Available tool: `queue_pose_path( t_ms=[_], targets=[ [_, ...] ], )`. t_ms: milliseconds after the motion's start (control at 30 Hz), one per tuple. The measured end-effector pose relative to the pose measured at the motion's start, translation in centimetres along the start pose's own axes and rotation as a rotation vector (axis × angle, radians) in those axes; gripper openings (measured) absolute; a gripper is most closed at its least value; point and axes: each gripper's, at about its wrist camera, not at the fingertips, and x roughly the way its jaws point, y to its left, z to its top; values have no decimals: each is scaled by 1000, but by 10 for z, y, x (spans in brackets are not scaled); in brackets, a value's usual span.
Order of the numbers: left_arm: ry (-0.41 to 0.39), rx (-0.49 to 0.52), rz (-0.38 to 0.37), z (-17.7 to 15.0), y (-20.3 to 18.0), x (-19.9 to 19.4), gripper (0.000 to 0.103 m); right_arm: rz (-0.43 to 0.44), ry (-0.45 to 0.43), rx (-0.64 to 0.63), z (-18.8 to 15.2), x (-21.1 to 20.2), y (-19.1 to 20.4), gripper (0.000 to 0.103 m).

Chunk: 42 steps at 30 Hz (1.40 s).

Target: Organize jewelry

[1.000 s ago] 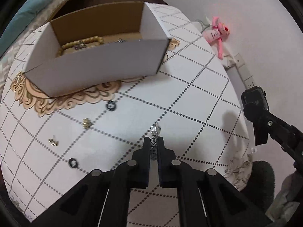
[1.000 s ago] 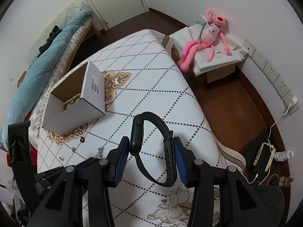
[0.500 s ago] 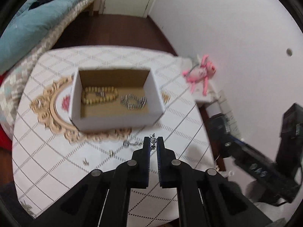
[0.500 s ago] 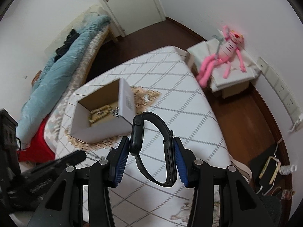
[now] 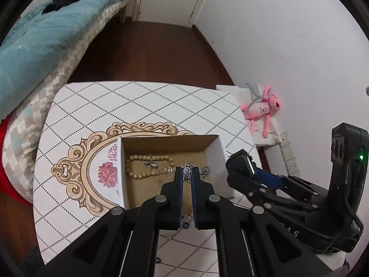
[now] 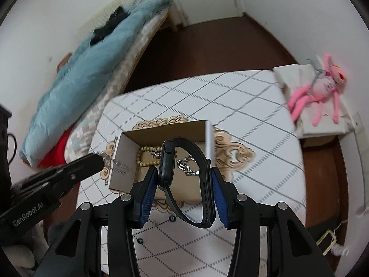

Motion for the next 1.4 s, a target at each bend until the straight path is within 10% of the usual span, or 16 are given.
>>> queue_pose_path(
  t_ms=[333,400,467,700,867,1400],
  targets=[
    [92,-89,105,7,41,18,9,17,167,-67,9,65,24,52],
    [96,-85,167,6,46,18,28,8,201,-78,8,75,27,55],
    [73,-84,208,4,52,14,69,-20,241,-89,7,85,30,62],
    [19,-68,319,-3,65,6,73,-83,196,-113,8,72,33,78],
    [-22,-57,354,-15,68,1,102,-169,129,-129,6,48,30,92],
    [-27,-36,336,-45,48,-13,103,-282,39,-115,-22,18,16,103]
  ],
)
